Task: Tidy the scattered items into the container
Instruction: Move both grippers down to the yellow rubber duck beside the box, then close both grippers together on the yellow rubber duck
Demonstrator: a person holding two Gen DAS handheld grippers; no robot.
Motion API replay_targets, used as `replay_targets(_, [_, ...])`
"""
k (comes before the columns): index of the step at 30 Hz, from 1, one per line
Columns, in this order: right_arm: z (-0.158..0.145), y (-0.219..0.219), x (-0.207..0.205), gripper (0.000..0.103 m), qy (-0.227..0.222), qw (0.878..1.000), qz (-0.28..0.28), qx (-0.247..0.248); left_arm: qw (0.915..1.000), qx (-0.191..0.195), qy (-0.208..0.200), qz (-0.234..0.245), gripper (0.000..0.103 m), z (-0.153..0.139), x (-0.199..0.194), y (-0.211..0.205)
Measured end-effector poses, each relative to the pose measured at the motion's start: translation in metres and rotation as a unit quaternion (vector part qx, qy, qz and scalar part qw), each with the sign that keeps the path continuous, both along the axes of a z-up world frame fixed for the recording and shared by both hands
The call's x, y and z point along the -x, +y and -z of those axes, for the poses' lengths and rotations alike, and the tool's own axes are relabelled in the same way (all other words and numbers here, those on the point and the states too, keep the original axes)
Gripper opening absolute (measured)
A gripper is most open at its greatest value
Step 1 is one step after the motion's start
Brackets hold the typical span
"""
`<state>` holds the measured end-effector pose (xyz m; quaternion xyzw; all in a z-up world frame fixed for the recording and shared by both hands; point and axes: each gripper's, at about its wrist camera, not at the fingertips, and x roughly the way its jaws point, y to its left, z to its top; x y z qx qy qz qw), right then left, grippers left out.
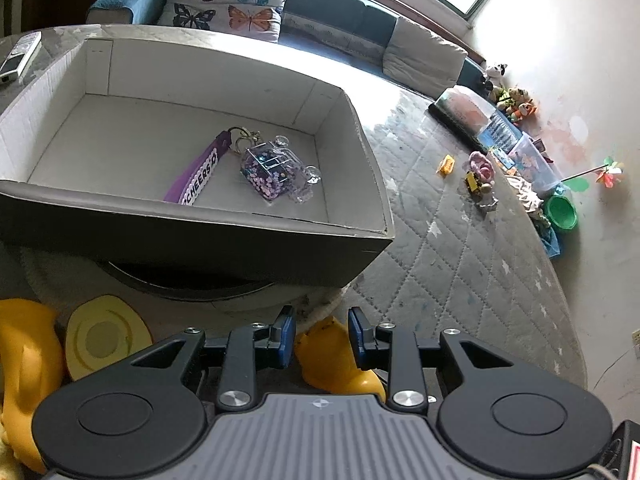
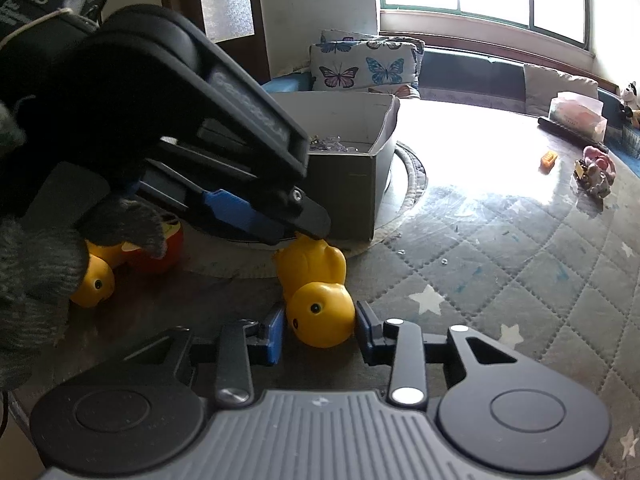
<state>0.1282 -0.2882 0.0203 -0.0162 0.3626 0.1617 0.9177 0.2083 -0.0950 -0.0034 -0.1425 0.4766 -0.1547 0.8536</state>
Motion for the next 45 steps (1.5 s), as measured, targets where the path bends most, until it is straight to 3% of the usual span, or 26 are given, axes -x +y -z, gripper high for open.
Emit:
replay_targets(14, [0.002, 0.005, -0.005, 0.035, -0.009, 1.000, -0.005, 0.006, 0.9994, 0.029, 0.017, -0.012, 0.034, 0.013, -0.006, 0.004])
replay_targets(23, [-0.006, 0.009, -0.002, 0.035, -0.018, 1.000, -0.011, 0.000, 0.9993, 0.037, 0.004, -0.010, 0.025, 0.008, -0.001, 0.012])
replay_targets(35, [-0.025, 0.020, 0.007, 0.035, -0.046, 0.999, -0.027, 0.002, 0.9984, 0.050, -0.018, -0.020, 0.023, -0.013, 0.013, 0.032])
replay_targets(45, [-0.065, 0.032, 0.006, 0.035, -0.098, 0.994, -0.039, 0.003, 0.9956, 0.053, -0.072, -0.030, 0.023, -0.061, 0.016, 0.042])
